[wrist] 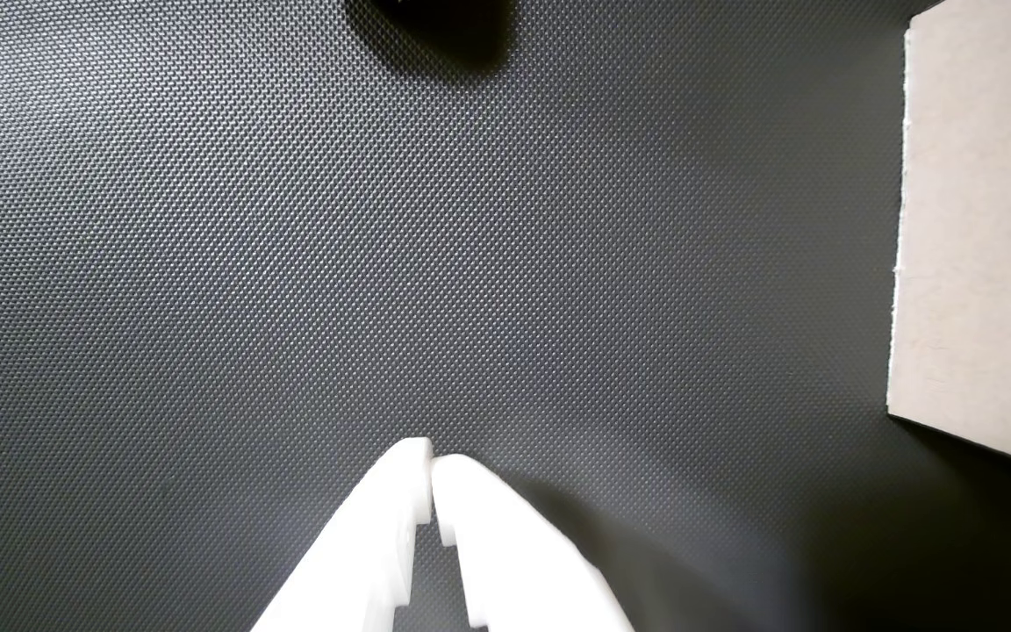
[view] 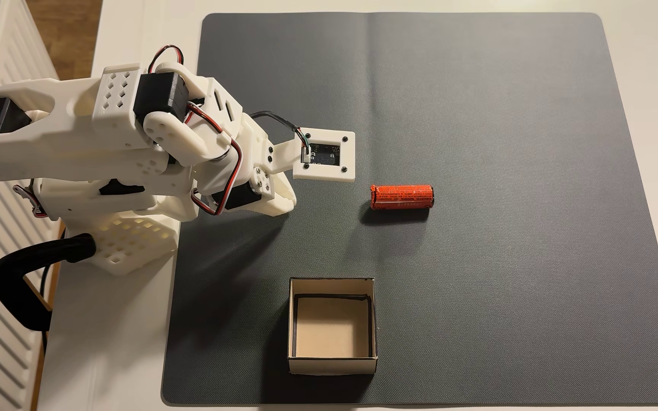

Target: Pick the red object and place it in the box

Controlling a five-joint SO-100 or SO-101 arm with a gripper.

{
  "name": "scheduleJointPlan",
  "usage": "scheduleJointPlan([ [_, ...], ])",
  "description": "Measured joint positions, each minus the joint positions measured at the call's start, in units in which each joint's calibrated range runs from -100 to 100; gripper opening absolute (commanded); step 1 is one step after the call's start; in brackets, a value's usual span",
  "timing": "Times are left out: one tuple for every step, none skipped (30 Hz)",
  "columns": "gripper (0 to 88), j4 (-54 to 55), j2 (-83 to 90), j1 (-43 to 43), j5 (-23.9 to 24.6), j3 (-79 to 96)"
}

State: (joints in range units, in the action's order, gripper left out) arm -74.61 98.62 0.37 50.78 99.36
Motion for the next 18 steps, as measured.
scheduleJointPlan([
  [0.7,0.00,0.00,0.00,0.00,0.00],
  [0.7,0.00,0.00,0.00,0.00,0.00],
  [0.7,0.00,0.00,0.00,0.00,0.00],
  [0.7,0.00,0.00,0.00,0.05,0.00],
  [0.7,0.00,0.00,0.00,0.05,0.00],
  [1.0,0.00,0.00,0.00,0.05,0.00],
  [0.7,0.00,0.00,0.00,0.05,0.00],
  [0.7,0.00,0.00,0.00,0.05,0.00],
  [0.7,0.00,0.00,0.00,0.05,0.00],
  [0.7,0.00,0.00,0.00,0.05,0.00],
  [0.7,0.00,0.00,0.00,0.00,0.00],
  [0.7,0.00,0.00,0.00,0.00,0.00],
  [0.7,0.00,0.00,0.00,0.00,0.00],
  [0.7,-0.17,0.00,0.00,-0.11,0.00],
  [0.7,-0.35,0.00,0.00,-0.22,-0.27],
  [0.7,-0.61,0.00,0.00,-0.22,-0.73],
  [0.7,-0.87,0.00,0.00,-0.22,-1.64],
  [0.7,-1.39,0.09,0.00,-0.22,-2.83],
])
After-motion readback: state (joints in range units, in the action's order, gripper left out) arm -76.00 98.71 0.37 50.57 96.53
